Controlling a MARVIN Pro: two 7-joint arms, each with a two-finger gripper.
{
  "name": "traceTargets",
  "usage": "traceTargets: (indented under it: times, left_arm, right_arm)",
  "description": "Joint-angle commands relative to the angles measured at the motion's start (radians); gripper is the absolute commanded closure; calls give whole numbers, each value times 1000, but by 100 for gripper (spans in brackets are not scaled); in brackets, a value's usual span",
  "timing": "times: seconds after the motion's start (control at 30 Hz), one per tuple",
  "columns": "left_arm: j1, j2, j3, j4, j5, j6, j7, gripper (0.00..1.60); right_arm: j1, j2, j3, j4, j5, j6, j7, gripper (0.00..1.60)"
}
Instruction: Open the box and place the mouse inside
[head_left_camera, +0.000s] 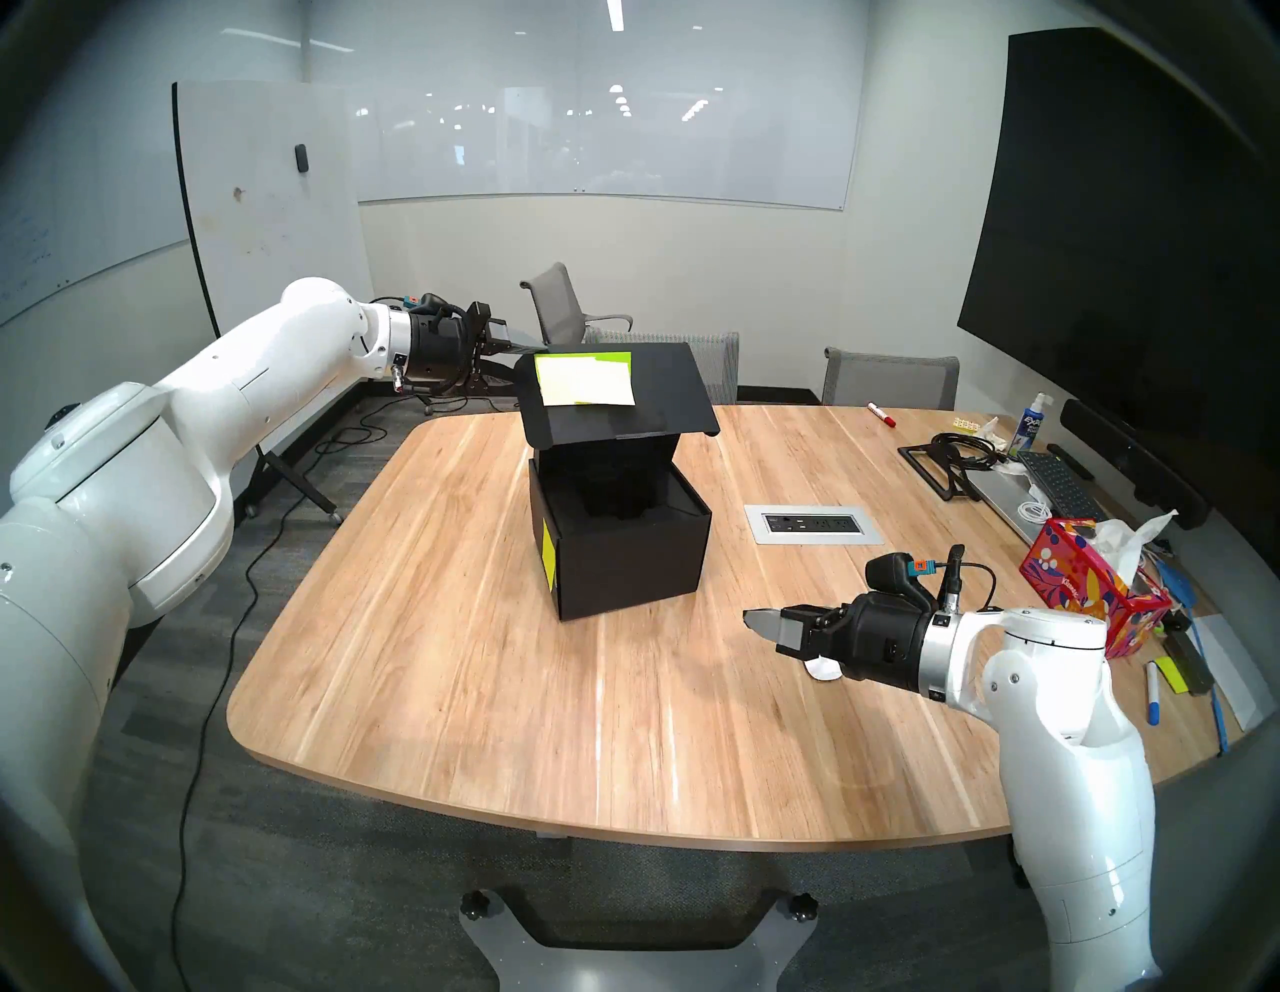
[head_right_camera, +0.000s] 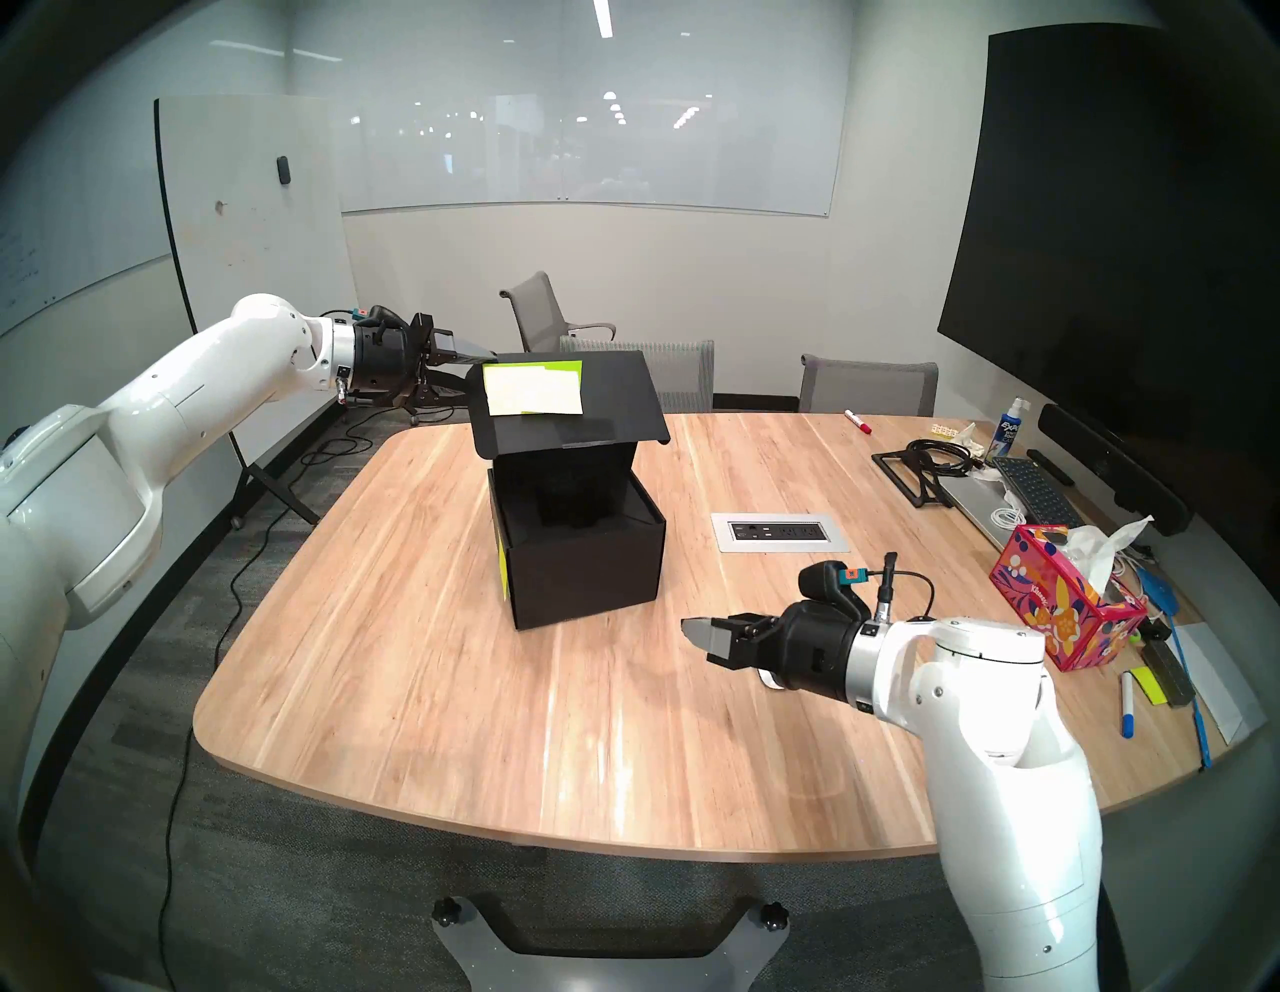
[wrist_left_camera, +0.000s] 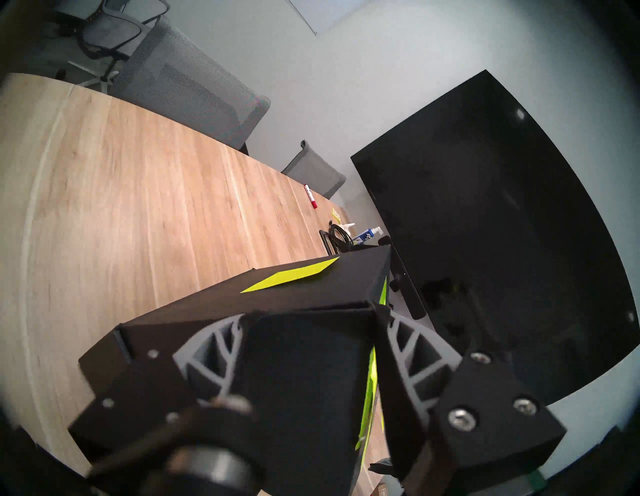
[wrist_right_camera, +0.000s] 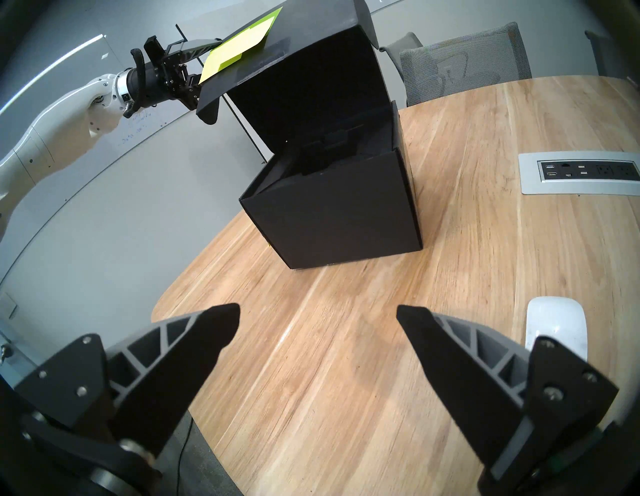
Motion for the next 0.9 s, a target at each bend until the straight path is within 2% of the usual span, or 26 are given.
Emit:
traceTargets:
  times: [0.0, 0.1, 0.4, 0.87]
  left_arm:
    - [-76, -76, -9, 73, -42, -2, 64, 160]
    - [-79, -89, -9, 92, -47, -2, 89, 160]
    - [-90, -159, -21, 185, -84, -2, 230, 160]
    - [-97, -223, -58, 251, -139, -2, 382, 160]
  right_arm:
    - [7, 2, -2, -16, 2, -3, 1, 0]
    - [7, 2, -2, -16, 2, -3, 2, 0]
    - [7, 2, -2, -16, 2, -3, 2, 0]
    - [7, 2, -1, -16, 1, -3, 2, 0]
